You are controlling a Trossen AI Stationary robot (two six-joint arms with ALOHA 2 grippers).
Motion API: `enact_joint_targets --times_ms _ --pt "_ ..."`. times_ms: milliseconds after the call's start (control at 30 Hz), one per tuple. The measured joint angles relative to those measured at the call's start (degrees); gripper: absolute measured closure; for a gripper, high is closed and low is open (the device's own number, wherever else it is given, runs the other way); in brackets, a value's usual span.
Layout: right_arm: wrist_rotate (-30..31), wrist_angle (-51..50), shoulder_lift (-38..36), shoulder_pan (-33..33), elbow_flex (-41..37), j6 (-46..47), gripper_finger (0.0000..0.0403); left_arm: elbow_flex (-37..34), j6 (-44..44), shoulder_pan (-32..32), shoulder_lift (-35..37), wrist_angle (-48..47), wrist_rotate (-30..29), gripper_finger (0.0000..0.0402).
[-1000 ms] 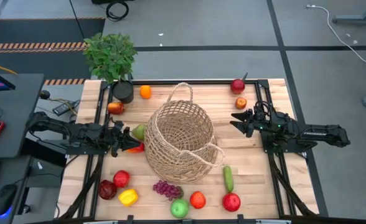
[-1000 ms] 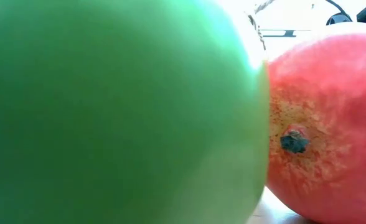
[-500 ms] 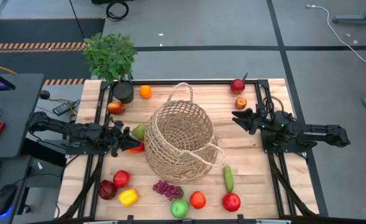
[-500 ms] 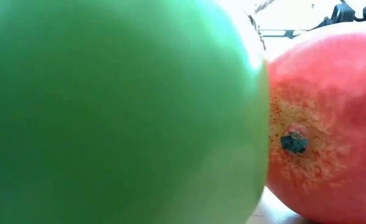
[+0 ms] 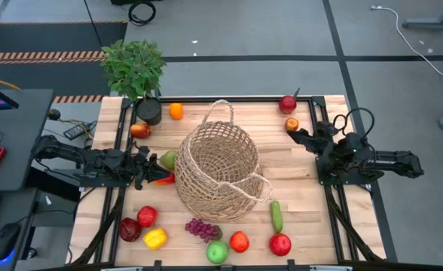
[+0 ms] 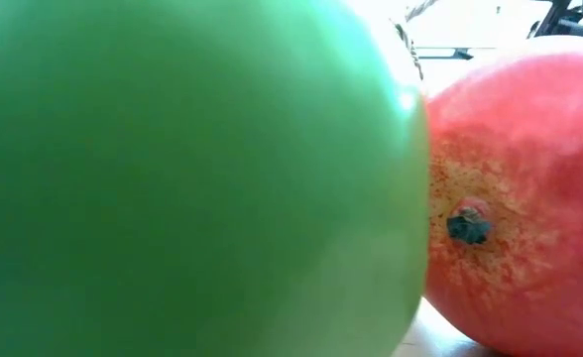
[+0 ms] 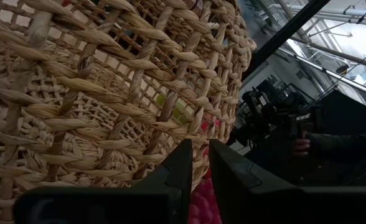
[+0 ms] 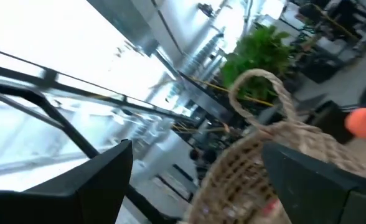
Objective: Build produce basket
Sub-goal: Put the cucumber into the basket
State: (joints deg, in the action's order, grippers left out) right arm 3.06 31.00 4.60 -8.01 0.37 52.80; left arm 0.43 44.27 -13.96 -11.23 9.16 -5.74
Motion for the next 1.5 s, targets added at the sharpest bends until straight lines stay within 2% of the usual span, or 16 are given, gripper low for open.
enact_joint_targets --times_ms 167,400,833,967,1233,1500 --pt "-1.6 2.0 0.0 0.0 0.0 0.3 0.0042 0.0 0.0 0.0 0.0 0.0 0.0 0.0340" --pt "-1.7 2.0 0.0 0.0 0.0 9.4 0.0042 0.0 0.0 0.0 0.0 0.0 0.0 0.0343" --pt "-2.6 0.5 0.0 -0.1 0.8 7.4 0.0044 0.0 0.0 0.0 0.0 0.0 0.0 0.0345" --pt "-3.8 -6.7 0.0 -0.1 5.1 5.3 0.0054 0.0 0.0 0.0 0.0 0.0 0.0 0.0346" --pt "-4.2 -29.4 1.3 -0.1 17.0 -1.9 0.0057 0.0 0.0 0.0 0.0 0.0 0.0 0.0341" --pt "-4.2 -39.4 6.4 0.0 25.2 -6.6 0.0057 0.0 0.0 0.0 0.0 0.0 0.0 0.0345"
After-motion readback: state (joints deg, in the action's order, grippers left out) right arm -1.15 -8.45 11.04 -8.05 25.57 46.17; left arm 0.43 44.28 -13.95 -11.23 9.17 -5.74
